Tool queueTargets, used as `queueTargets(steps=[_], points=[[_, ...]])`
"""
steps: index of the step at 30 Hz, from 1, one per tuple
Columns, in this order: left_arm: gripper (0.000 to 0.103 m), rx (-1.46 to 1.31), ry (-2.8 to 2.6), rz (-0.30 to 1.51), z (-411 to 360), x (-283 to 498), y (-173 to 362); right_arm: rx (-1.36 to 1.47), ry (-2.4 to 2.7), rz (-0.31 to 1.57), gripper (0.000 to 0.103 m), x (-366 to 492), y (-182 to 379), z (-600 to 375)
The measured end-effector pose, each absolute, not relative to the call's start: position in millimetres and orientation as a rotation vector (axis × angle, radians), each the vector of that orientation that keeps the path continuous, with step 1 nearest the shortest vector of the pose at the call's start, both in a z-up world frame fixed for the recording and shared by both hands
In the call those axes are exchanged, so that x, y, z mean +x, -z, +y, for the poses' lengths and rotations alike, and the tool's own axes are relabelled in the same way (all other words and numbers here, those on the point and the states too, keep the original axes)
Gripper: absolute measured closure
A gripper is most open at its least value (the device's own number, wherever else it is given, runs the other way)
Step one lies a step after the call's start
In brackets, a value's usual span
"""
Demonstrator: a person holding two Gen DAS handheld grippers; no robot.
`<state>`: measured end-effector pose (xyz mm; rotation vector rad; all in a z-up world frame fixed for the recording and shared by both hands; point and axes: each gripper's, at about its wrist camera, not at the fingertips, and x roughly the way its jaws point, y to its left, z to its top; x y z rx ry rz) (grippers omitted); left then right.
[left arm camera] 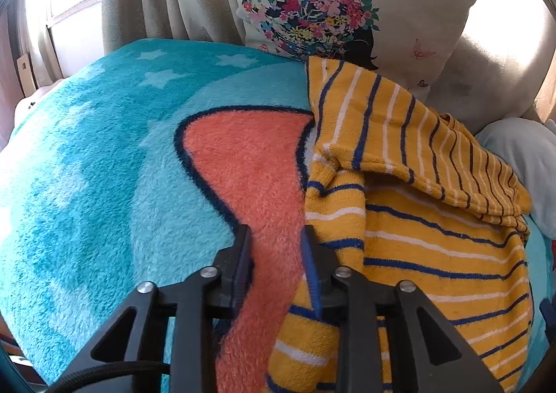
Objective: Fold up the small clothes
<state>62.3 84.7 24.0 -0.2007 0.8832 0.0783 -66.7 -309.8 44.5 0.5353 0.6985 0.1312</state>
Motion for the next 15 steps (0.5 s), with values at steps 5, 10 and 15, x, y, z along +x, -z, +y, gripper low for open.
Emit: queueTargets(steps=[5,10,15], points=[[0.045,-0.204,-0.144,0.878,93,46,-26,0.536,-0.110,0.692,0.037,-89,-42,-316],[0.045,-0.302,-0.105,0.878,106,6,-33,0.427,-0.052,0.706,0.036,-107,-41,-306],[0.040,-0.283,-0.110,0.823,106,-34,-49,0.276,0.014,0.711,0.034,-119,-42,-287]])
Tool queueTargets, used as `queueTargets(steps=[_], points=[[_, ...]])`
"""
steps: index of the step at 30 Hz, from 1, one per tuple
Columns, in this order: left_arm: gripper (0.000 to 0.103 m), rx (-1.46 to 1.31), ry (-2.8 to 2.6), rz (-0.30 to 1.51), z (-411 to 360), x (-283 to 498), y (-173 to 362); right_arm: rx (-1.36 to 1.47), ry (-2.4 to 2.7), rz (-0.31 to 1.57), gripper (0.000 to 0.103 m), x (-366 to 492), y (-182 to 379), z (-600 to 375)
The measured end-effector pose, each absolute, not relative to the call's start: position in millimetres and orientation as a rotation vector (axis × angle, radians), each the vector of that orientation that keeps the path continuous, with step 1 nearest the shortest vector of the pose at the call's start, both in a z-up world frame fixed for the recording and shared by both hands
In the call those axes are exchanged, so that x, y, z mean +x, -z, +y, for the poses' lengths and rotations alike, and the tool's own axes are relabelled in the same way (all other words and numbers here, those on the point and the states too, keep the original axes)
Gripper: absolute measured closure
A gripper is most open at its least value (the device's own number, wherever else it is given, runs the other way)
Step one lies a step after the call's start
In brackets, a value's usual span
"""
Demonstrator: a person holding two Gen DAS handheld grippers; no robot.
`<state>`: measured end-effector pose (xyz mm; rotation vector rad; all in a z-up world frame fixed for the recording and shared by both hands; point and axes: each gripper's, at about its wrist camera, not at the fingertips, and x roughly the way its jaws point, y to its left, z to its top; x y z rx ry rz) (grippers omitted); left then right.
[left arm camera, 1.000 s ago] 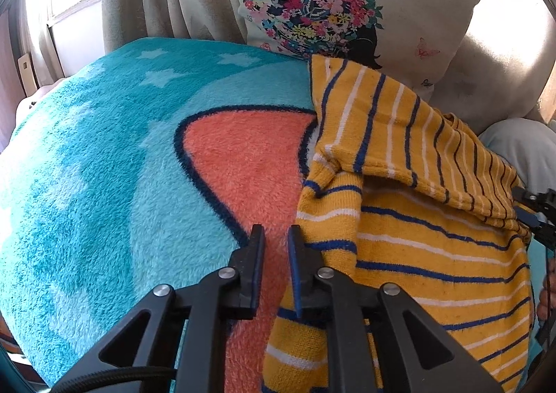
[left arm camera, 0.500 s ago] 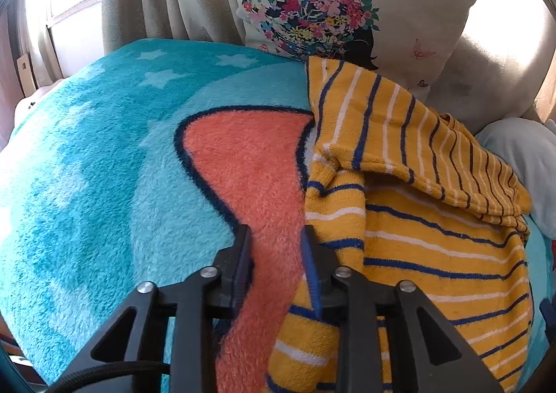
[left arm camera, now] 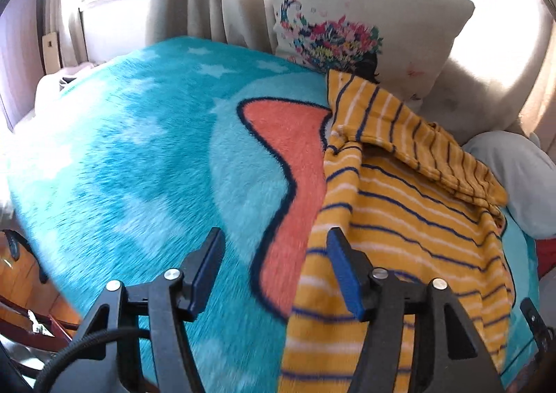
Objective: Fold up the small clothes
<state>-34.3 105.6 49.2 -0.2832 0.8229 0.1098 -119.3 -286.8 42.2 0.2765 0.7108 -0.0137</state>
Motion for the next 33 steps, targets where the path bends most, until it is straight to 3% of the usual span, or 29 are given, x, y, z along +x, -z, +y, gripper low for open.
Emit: queueTargets(steps=[14,33], points=[[0.034,-0.247,-0.041,0.837,99,-63,-56,0.284,0.014,0.750,0.032,-120,-31,-286],[0.034,-0.265,-0.010,0.911,96,-56,-35,0.392,-0.065,0.746,0.022,-114,-14,-287]])
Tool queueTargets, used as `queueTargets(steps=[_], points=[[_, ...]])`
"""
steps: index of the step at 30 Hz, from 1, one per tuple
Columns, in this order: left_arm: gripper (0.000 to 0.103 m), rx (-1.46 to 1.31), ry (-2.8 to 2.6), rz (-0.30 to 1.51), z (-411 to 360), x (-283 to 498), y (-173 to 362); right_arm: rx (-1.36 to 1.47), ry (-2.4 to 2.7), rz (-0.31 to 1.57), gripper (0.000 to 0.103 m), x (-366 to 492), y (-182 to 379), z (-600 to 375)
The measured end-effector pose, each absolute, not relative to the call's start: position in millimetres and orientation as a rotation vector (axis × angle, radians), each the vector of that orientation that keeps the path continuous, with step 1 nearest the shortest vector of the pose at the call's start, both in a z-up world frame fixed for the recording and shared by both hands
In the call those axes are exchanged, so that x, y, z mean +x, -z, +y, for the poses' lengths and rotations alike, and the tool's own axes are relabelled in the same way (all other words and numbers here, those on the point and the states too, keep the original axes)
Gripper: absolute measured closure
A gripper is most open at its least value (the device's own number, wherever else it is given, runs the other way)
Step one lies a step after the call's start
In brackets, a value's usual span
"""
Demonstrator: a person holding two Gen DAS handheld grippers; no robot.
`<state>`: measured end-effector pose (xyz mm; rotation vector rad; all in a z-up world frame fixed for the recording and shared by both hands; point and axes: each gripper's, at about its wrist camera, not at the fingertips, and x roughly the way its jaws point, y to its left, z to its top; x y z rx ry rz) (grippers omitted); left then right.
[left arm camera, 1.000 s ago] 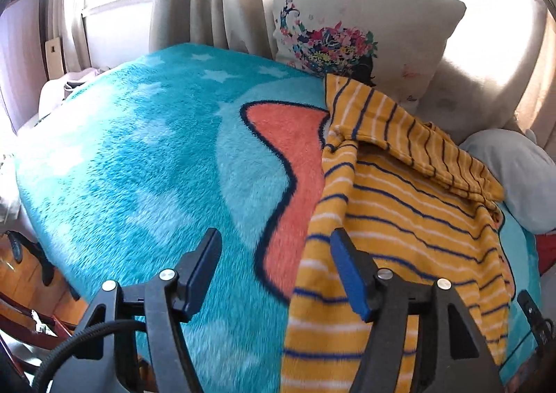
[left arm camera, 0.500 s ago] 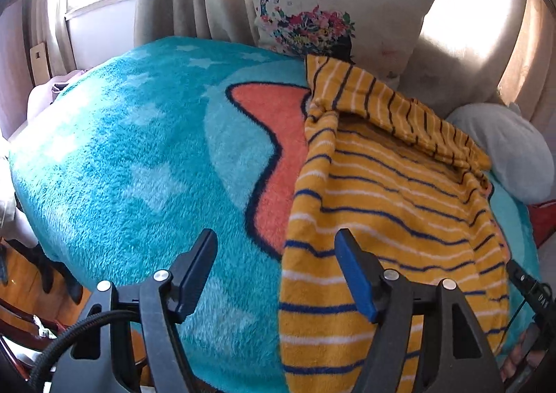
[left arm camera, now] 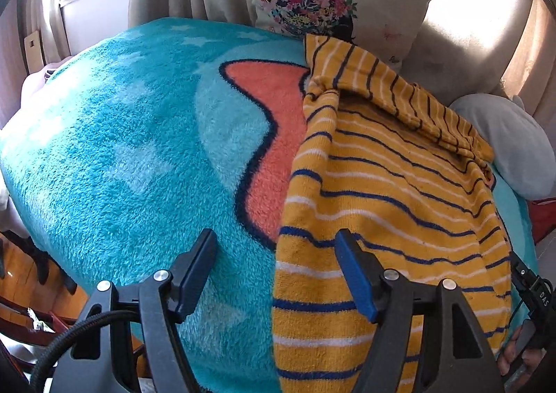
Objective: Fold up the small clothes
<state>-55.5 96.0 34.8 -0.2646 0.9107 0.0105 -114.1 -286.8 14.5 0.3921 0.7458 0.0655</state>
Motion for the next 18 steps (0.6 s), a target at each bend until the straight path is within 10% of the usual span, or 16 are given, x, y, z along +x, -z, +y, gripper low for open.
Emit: queueTargets(steps=[18], points=[[0.038,-0.328,0.324,0.892,84,-100,-35,0.485,-0.476,0.782,0.030,-155,-8,-255]])
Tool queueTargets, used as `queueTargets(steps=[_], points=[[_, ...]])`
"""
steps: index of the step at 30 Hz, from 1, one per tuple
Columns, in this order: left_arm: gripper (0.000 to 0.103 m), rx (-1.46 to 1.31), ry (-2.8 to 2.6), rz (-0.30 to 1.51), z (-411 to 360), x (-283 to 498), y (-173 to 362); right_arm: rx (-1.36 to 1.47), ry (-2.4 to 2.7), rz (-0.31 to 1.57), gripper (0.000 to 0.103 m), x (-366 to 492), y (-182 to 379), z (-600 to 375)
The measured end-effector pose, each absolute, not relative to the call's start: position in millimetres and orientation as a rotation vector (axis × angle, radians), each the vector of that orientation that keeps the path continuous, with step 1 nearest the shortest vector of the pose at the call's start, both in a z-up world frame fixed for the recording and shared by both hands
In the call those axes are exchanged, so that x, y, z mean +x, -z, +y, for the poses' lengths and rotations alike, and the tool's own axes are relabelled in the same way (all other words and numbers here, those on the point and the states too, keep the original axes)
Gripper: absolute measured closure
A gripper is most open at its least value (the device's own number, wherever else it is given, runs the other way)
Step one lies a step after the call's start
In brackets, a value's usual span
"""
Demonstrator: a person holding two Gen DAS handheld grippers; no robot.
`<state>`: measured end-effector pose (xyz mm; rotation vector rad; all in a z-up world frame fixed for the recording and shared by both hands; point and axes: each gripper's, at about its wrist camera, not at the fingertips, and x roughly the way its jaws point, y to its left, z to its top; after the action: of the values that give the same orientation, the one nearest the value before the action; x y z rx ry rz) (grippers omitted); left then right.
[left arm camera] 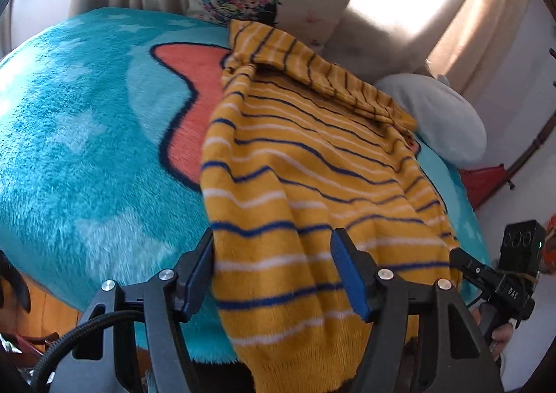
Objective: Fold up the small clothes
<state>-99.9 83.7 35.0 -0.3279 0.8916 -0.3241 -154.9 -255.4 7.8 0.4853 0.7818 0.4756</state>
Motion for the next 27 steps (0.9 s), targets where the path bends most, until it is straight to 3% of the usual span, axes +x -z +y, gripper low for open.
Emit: queueTargets(steps=[11,14,15,16,17,18,21,27], points=[[0.038,-0.431,0.453,0.907,90,-128,-30,0.572,-0.651,0.779,0.032,-172,-2,-243],[0.038,-0.448,0.487,0.919,84,-130,-26,0.602,-0.643,0.777,0.038,-174,0,-244],[0.038,-0.443,0.483,0.919,83,-130,-27,0.600,-0.632,0.779,0.047,-173,1,-243],[0.054,-0.435,0.471,0.924,82,-130,-28,0.584,-0.604,0.791,0.054,-170,2,-242],[0.069,-0.429,0.460,0.930,81,-129,-28,0.551,-0.559,0.812,0.070,-167,3,-238],[0.095,-0.431,0.450,0.953,82,-126,-27,0.529,-0.531,0.822,0.077,-165,3,-236],[0.094,-0.525,0.462,0.977,91,-118,-27,0.535,-0.533,0.833,0.085,-162,0,-237],[0.094,-0.517,0.473,0.827,109,-135,-68,0.594,-0.580,0.774,0.090,-172,-23,-254]])
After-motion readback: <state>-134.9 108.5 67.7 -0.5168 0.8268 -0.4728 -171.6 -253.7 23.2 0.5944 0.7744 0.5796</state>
